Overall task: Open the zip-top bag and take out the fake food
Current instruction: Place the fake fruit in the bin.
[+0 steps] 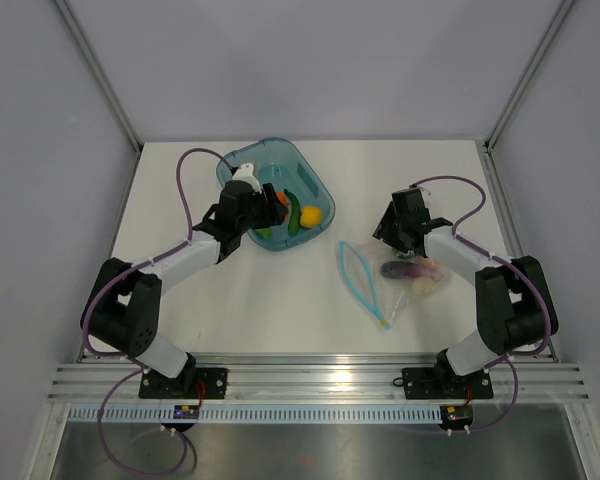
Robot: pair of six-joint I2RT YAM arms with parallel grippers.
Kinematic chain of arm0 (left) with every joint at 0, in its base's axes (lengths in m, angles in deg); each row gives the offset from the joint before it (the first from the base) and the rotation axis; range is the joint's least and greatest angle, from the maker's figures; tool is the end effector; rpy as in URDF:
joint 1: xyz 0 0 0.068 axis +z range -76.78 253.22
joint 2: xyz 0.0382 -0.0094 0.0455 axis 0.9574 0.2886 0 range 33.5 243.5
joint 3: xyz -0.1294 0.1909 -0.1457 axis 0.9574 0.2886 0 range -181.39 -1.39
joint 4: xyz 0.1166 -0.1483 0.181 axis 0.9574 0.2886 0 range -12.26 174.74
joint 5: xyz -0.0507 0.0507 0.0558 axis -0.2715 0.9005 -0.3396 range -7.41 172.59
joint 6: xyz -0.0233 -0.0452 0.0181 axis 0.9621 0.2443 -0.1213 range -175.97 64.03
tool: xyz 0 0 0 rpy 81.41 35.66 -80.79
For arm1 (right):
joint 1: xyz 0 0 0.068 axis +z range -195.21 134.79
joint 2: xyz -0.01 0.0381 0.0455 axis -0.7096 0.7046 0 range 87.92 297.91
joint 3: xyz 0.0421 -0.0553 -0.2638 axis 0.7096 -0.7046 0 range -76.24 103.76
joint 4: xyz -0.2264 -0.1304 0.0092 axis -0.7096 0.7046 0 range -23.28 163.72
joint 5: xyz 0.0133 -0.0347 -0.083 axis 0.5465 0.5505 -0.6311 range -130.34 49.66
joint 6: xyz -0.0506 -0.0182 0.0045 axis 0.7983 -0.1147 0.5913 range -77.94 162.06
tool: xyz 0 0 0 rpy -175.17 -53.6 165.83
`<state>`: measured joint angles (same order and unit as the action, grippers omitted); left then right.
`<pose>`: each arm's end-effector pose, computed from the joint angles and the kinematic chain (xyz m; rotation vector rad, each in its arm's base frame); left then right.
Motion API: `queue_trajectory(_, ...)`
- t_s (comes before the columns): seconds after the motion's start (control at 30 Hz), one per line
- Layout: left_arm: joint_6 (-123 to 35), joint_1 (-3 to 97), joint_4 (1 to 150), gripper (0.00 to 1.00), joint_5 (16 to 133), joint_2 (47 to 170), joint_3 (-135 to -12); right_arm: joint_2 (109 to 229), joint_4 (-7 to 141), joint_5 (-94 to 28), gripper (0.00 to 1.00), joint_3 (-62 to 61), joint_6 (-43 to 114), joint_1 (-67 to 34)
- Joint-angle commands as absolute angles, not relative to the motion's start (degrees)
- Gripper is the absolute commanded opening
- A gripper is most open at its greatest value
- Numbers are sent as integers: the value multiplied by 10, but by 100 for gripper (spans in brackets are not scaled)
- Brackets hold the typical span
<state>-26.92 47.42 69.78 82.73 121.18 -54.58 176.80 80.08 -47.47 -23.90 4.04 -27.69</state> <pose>0.3091 -0.1493 0.2390 -0.0607 2.0856 -0.5922 0.3044 0.0914 0.1961 0.4913 2.4032 0.2816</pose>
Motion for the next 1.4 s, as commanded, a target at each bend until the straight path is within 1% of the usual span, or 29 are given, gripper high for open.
queue_trajectory(0.0, -260, 483, 651, 30, 802, 1223, -547, 1748, 794, -497, 57, -240, 36, -275)
queue_trajectory(0.1, -258, 485, 645, 33, 795, 1220, -542, 1747, 794, -497, 57, -240, 36, -275)
queue_trajectory(0.2, -256, 486, 642, 40, 793, 1217, -538, 1745, 793, -497, 57, -241, 36, -275)
queue_trajectory(0.5, -249, 487, 622, 48, 774, 1199, -523, 1743, 794, -495, 57, -242, 37, -275)
queue_trajectory(0.6, -246, 487, 617, 53, 774, 1188, -516, 1741, 791, -495, 57, -243, 37, -275)
queue_trajectory(0.63, -245, 487, 612, 57, 774, 1184, -513, 1740, 792, -495, 57, -243, 36, -275)
queue_trajectory(0.67, -244, 487, 609, 58, 774, 1176, -511, 1740, 791, -497, 57, -243, 37, -275)
queue_trajectory(0.77, -242, 487, 600, 66, 782, 1157, -497, 1740, 791, -497, 57, -243, 37, -275)
queue_trajectory(0.83, -248, 487, 578, 67, 785, 1144, -476, 1740, 791, -496, 57, -243, 37, -275)
queue_trajectory(0.9, -256, 487, 546, 71, 789, 1116, -453, 1740, 790, -497, 57, -244, 37, -275)
queue_trajectory(0.97, -255, 487, 507, 77, 799, 1096, -420, 1740, 789, -498, 57, -244, 37, -276)
queue_trajectory(1.0, -254, 487, 495, 88, 800, 1078, -410, 1741, 790, -498, 57, -243, 37, -275)
queue_trajectory(1.03, -250, 486, 474, 93, 801, 1072, -402, 1740, 791, -499, 57, -243, 36, -275)
queue_trajectory(1.13, -232, 487, 464, 98, 800, 1057, -388, 1740, 790, -499, 57, -242, 37, -275)
queue_trajectory(1.27, -193, 487, 466, 99, 790, 1055, -388, 1736, 792, -497, 57, -242, 37, -275)
queue_trajectory(1.37, -165, 487, 523, 99, 801, 1052, -409, 1729, 792, -498, 57, -245, 37, -275)
